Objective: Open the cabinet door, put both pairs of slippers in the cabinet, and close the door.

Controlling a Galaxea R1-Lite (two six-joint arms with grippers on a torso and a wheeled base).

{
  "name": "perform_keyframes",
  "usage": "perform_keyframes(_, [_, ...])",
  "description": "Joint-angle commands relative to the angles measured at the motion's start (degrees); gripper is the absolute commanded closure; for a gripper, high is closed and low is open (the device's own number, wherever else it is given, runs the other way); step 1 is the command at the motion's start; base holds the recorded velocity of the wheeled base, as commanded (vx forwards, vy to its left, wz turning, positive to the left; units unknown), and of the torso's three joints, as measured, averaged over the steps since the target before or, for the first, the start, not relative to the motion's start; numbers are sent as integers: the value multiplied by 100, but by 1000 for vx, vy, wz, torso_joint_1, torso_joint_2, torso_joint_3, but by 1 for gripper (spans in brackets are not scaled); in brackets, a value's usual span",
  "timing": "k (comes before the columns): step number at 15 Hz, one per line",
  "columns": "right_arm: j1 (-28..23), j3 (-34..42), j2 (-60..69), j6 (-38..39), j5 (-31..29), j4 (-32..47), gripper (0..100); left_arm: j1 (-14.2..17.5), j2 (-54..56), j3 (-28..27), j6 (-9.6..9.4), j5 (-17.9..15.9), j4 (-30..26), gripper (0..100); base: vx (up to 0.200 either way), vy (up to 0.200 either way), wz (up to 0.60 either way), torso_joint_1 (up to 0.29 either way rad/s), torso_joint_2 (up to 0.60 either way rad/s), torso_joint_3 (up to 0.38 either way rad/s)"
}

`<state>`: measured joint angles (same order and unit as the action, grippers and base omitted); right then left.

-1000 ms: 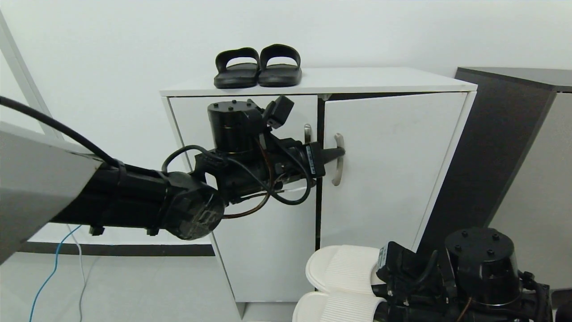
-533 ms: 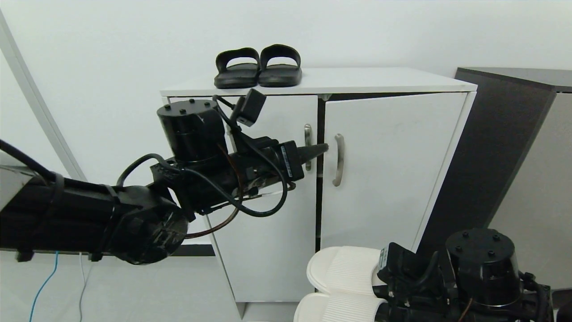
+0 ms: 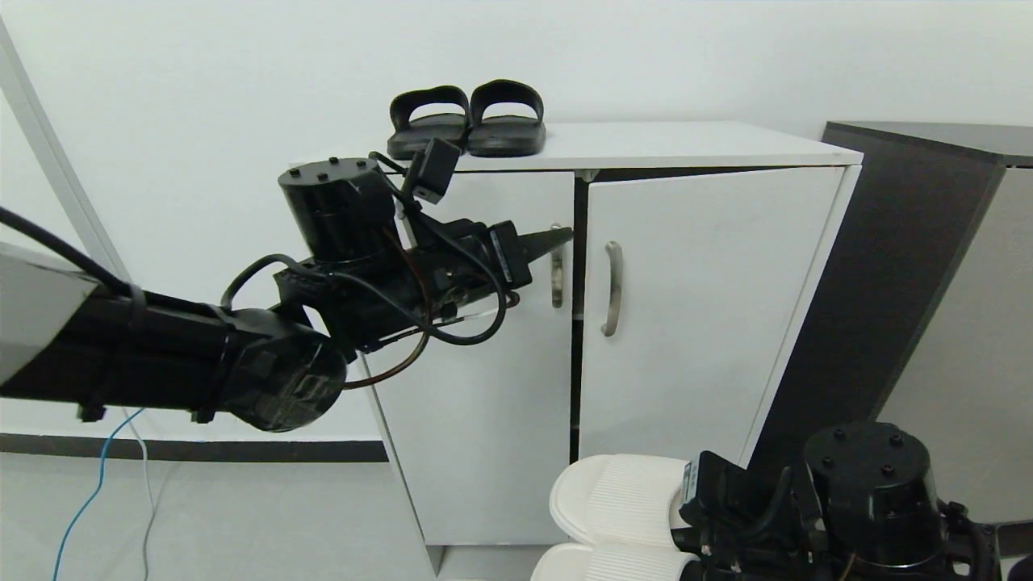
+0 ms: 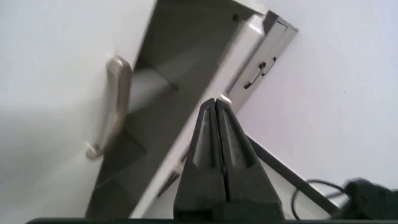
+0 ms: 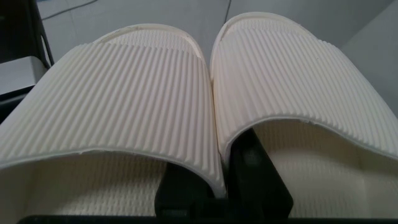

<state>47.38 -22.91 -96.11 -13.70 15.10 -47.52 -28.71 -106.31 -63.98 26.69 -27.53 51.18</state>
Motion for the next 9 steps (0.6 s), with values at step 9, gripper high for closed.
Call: perform_keyframes(9, [254, 67, 57, -1, -34, 23, 100, -240, -759, -1003, -14, 72, -284, 100, -22, 0, 0, 0, 0, 1])
